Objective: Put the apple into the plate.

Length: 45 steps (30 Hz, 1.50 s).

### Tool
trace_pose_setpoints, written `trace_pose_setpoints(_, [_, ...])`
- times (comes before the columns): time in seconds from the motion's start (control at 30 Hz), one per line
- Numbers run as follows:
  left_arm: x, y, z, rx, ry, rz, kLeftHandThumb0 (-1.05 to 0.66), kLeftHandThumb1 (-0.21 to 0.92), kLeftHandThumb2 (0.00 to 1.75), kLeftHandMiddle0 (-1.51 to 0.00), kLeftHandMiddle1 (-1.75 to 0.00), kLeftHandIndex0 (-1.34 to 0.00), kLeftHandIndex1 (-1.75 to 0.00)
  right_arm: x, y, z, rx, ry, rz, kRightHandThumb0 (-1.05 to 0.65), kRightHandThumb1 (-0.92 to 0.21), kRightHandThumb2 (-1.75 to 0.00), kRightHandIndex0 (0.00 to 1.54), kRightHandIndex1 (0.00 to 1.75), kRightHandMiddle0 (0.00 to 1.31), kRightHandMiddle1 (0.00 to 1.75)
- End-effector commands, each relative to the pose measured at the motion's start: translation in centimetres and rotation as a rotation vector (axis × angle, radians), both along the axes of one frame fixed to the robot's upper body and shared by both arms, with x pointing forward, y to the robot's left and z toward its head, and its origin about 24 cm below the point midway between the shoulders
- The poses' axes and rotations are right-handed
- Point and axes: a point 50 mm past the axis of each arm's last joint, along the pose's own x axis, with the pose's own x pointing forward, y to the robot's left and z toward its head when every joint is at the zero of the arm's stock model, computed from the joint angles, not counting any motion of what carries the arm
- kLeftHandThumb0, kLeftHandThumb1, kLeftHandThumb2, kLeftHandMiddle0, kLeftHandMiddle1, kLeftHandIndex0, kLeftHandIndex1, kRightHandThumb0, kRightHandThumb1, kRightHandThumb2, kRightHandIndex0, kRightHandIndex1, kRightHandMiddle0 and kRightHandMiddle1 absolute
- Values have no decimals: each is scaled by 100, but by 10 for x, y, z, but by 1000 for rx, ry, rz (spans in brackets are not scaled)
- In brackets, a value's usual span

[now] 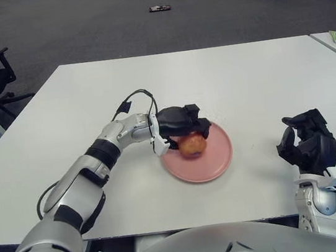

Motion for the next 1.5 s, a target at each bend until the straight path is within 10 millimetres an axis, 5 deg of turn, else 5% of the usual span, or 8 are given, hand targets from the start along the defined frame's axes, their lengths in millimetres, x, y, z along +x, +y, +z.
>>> trace_pose_setpoints(0.0, [-6,2,8,40,21,-46,-99,91,85,-2,-31,-1,-47,3,0,3,-9,-12,-9,-42,-52,-107,63,146,45,175])
trace_pose_setpoints(0.07, [-8,3,12,45,40,-50,-103,91,91,-1,-13,0,-23,3,0,3,-10,-13,-8,-42,-52,-107,64,146,45,175])
trace_pose_setpoints(0.2, [-8,5,20,47,84,-46,-104,92,97,0,-3,0,-5,4,1,2,-10,-14,-6,-42,-50,-109,65,147,46,175])
trace_pose_setpoints(0.87, [11,18,58,-95,205,64,-105,92,84,0,0,0,0,5,2,1,7,-6,-23,-42,-51,-108,62,146,46,175])
trace_pose_setpoints(1.1, [23,45,73,-288,280,211,-105,92,83,0,0,0,0,5,2,0,-6,4,-18,-41,-53,-105,59,146,44,175])
trace_pose_setpoints(1.33, [25,66,63,-587,346,407,-94,92,93,-4,-2,0,-30,5,3,-1,5,-10,-6,-42,-52,-107,60,149,45,175])
trace_pose_setpoints(1.47, [19,73,58,-837,377,564,-87,92,96,-1,-49,0,-62,4,4,0,7,-23,0,-42,-52,-107,61,148,45,175])
